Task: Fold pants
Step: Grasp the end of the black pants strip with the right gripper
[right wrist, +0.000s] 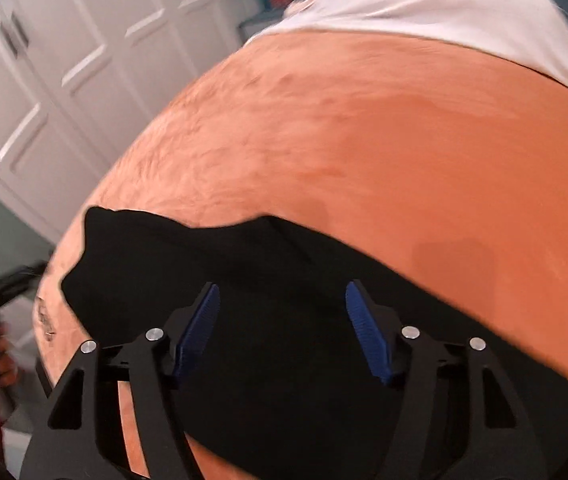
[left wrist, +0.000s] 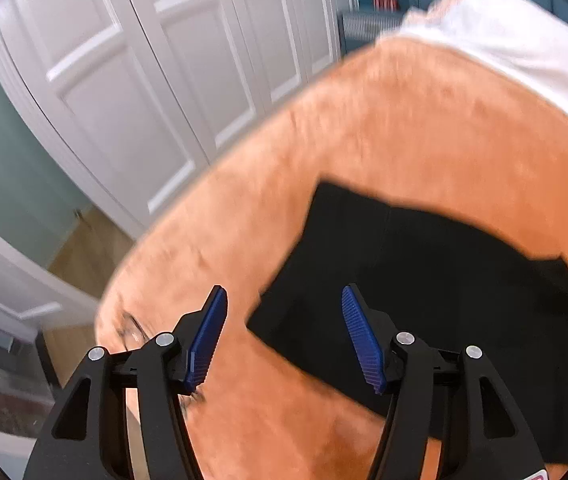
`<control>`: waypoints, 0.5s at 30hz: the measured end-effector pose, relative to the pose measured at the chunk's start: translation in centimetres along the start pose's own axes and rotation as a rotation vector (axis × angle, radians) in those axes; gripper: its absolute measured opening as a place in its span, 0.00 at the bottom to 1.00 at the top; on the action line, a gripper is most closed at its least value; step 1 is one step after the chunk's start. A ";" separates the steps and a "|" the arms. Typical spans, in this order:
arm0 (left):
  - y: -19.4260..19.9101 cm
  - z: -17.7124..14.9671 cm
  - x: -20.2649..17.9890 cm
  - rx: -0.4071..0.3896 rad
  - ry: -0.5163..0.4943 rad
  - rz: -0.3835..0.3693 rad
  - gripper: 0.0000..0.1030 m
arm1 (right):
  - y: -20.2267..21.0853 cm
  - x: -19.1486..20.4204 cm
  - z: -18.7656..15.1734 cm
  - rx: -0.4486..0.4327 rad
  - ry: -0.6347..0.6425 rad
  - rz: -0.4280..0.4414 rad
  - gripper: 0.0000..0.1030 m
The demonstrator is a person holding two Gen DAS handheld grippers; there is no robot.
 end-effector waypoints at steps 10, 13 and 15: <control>-8.6 -0.4 -4.9 0.187 -0.151 -0.009 0.64 | -9.4 2.2 7.1 0.152 0.134 -0.102 0.07; -9.7 -0.8 -5.4 0.198 -0.173 0.023 0.65 | -12.1 -0.2 9.1 0.154 0.118 -0.236 0.00; -9.4 -1.1 -5.5 0.172 -0.191 0.064 0.70 | -13.3 -1.0 9.4 0.171 0.095 -0.209 0.00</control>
Point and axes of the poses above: each gripper's, at about its wrist camera, not at the fingertips, and y roughly against the way its jaws point, x to its left, z to its top, the point moved 7 cm from there along -y, roughly the way its jaws point, and after that the axes turned 15 degrees about x, right-handed, at the moved point
